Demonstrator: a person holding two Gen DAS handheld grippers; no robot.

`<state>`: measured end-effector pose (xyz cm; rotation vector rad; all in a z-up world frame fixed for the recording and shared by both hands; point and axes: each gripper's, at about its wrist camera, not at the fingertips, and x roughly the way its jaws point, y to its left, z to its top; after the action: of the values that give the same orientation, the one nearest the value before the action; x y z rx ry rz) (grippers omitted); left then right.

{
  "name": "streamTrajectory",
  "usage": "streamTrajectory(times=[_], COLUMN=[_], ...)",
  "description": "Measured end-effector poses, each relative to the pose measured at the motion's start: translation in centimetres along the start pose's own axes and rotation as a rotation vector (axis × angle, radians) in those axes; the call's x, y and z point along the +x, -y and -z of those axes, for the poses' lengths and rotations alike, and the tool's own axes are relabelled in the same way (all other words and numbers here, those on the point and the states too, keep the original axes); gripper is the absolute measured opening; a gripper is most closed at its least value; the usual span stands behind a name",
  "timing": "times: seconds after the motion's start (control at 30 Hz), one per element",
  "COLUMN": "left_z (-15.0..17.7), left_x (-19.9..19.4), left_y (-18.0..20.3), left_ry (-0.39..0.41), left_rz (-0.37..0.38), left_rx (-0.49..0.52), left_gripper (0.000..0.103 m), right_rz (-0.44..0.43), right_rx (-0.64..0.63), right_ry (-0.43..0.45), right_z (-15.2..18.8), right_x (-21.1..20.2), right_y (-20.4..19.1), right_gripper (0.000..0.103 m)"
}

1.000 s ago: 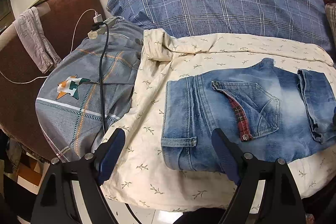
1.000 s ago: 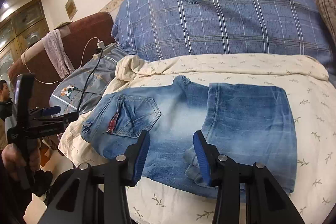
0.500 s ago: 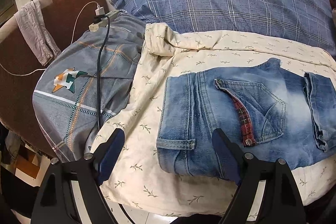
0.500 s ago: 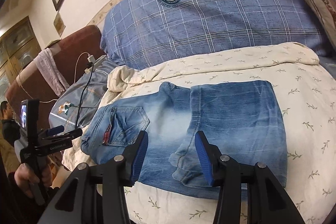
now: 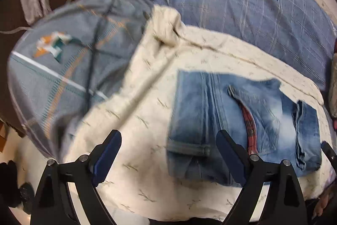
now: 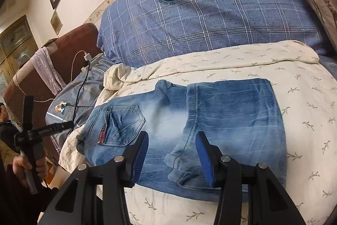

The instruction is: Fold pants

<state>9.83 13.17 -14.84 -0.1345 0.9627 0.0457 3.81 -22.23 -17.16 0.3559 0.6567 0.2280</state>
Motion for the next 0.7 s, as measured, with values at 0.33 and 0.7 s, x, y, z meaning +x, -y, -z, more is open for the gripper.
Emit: streamTrajectory(times=[0.33,0.7], left_z=[0.6,-0.5], left_x=[6.9,6.8], left_y=[1.7,3.3], left_ry=[-0.171,-0.138], left_rz=[0.252,0.335], left_rx=[-0.051,-0.066], left_gripper=[0.092,0.03], right_rz=[0.041,0.053], right_rx=[-0.045,-0.018], right_ry=[-0.02,-0.003], right_z=[0.5,0.1], right_x=[1.0,1.5], right_y=[-0.7,-0.3], right_gripper=[0.05,0.05])
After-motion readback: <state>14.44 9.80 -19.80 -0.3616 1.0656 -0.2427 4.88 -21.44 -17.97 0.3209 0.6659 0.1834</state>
